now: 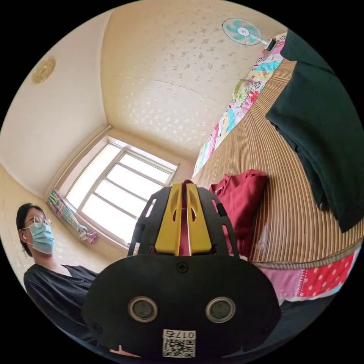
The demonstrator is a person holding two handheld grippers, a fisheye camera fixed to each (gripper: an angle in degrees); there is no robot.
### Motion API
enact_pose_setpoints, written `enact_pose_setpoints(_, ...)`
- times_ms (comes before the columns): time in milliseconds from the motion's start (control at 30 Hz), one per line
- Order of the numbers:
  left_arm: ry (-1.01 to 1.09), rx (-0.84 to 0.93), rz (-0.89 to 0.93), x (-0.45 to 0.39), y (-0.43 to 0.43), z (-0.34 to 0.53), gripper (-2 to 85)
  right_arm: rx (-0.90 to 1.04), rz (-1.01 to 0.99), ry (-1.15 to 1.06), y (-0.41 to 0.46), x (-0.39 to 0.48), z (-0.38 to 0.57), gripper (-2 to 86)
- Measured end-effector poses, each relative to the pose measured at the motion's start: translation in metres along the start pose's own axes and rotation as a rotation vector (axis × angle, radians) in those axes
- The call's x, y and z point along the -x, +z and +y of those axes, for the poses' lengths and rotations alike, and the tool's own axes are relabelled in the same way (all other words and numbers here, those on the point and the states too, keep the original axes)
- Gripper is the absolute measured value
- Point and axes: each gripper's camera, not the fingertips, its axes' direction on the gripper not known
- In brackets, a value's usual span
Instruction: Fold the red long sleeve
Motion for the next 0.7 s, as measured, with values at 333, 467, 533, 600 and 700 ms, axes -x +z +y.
enact_pose_setpoints(333, 0.116, -0.054, -0.357, 0.045, 0.088, -0.086, 12.0, 0.097, 0.582, -0.132, 0.190, -0.059, -0.070, 11.2)
enact_pose_setpoints(467, 0.088, 0.014, -0.610, 0.068, 0.083, -0.013, 14.9, 0.155, 0.664, -0.260, 0.224, -0.060, -0.007, 11.6)
enact_pose_setpoints(533, 0.042, 0.059, -0.661, 0.083, 0.087, 0.015, 16.5, 0.189, 0.649, -0.269, 0.241, -0.065, 0.018, 11.6)
enact_pose_setpoints(600, -0.009, 0.111, -0.692, 0.096, 0.097, 0.036, 16.5, 0.234, 0.603, -0.248, 0.264, -0.072, 0.036, 11.6)
enact_pose_setpoints(700, -0.068, 0.071, -0.615, 0.103, 0.110, 0.061, 15.7, 0.345, 0.465, -0.201, 0.322, -0.077, 0.054, 12.0)
